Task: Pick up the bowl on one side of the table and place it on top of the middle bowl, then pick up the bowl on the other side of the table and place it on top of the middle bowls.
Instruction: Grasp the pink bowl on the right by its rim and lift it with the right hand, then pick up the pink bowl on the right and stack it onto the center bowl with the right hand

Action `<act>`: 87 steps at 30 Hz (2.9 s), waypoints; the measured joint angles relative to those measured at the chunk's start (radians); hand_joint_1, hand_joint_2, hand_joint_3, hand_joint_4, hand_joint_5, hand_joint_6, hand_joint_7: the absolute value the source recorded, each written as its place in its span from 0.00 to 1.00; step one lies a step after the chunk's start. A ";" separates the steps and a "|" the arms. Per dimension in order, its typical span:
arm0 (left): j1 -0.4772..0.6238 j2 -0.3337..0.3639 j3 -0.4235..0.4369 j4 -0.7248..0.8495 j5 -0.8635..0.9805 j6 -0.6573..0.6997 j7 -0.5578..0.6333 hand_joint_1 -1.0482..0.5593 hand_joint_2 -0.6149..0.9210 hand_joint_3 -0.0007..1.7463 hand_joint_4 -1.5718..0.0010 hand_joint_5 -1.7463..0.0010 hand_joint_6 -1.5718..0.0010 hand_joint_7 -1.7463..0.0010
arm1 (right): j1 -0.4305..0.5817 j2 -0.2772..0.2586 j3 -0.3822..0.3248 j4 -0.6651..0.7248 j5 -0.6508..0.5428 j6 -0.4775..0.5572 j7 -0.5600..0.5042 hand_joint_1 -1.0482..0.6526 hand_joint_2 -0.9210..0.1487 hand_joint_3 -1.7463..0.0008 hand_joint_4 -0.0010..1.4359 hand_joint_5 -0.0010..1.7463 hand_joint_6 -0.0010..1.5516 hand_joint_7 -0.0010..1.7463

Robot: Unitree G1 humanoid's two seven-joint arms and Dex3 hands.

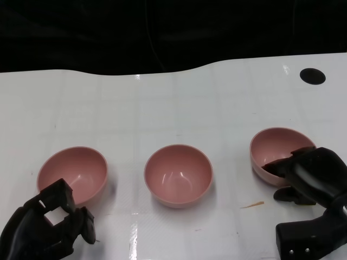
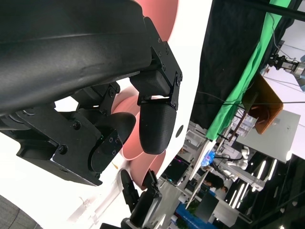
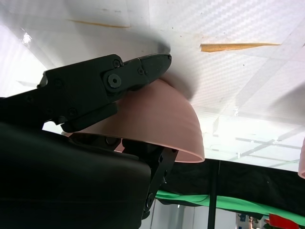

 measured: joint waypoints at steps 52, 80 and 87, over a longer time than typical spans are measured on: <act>0.003 -0.026 -0.022 -0.011 0.046 -0.018 0.047 0.66 0.77 0.76 0.47 0.00 0.56 0.01 | 0.058 -0.093 -0.121 -0.354 0.090 -0.112 0.035 0.53 0.00 0.80 0.55 1.00 0.33 1.00; -0.001 -0.031 -0.030 -0.005 0.055 -0.035 0.049 0.65 0.76 0.76 0.49 0.00 0.57 0.01 | 0.019 -0.088 -0.148 -0.501 0.067 -0.152 0.158 0.50 0.07 0.79 0.59 1.00 0.37 1.00; -0.001 -0.034 -0.030 -0.005 0.055 -0.035 0.049 0.65 0.76 0.76 0.48 0.00 0.56 0.01 | 0.020 -0.080 -0.148 -0.583 0.073 -0.147 0.236 0.46 0.00 0.79 0.58 1.00 0.43 0.88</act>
